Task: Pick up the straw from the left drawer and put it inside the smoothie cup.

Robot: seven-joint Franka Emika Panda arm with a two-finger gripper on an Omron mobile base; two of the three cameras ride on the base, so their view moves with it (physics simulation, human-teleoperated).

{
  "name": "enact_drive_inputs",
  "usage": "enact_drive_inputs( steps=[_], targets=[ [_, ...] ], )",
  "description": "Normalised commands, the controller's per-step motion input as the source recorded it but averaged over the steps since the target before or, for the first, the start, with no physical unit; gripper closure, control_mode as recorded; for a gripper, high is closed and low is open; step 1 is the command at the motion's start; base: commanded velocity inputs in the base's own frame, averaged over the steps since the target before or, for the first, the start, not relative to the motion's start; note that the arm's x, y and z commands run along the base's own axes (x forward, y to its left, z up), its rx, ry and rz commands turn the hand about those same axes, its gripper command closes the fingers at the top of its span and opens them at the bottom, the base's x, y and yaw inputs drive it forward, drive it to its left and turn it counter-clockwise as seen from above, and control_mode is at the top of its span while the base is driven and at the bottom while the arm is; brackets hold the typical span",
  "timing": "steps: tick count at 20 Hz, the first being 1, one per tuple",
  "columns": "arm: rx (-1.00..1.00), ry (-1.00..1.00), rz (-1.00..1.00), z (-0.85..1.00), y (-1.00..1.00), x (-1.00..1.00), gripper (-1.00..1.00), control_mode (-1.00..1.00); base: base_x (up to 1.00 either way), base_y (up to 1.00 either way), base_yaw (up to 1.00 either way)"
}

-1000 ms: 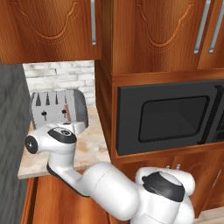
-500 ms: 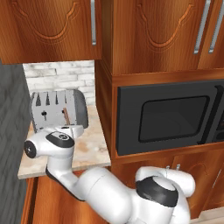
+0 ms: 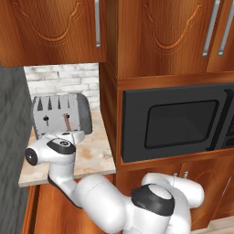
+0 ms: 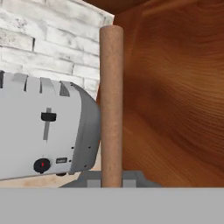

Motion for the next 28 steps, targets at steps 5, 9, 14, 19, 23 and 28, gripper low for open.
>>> enact_drive_inputs(
  steps=[5, 9, 14, 19, 23, 28],
  targets=[
    [-0.05, 0.00, 0.00, -0.07, 0.35, 0.03, 1.00, -1.00, 0.00, 0.00, 0.00],
    [-0.03, 0.00, 0.00, -0.14, 0.26, 0.06, 1.00, -1.00, 0.00, 0.00, 0.00],
    [-0.01, 0.00, 0.00, -0.18, 0.14, 0.08, 1.00, -1.00, 0.00, 0.00, 0.00],
    [0.00, 0.00, 0.00, -0.17, 0.09, 0.12, 1.00, -1.00, 0.00, 0.00, 0.00],
    [0.00, 0.00, 0.00, -0.14, 0.04, 0.13, 1.00, -1.00, 0.00, 0.00, 0.00],
    [0.00, 0.00, 0.00, -0.12, 0.07, 0.19, 1.00, -1.00, 0.00, 0.00, 0.00]
  ],
)
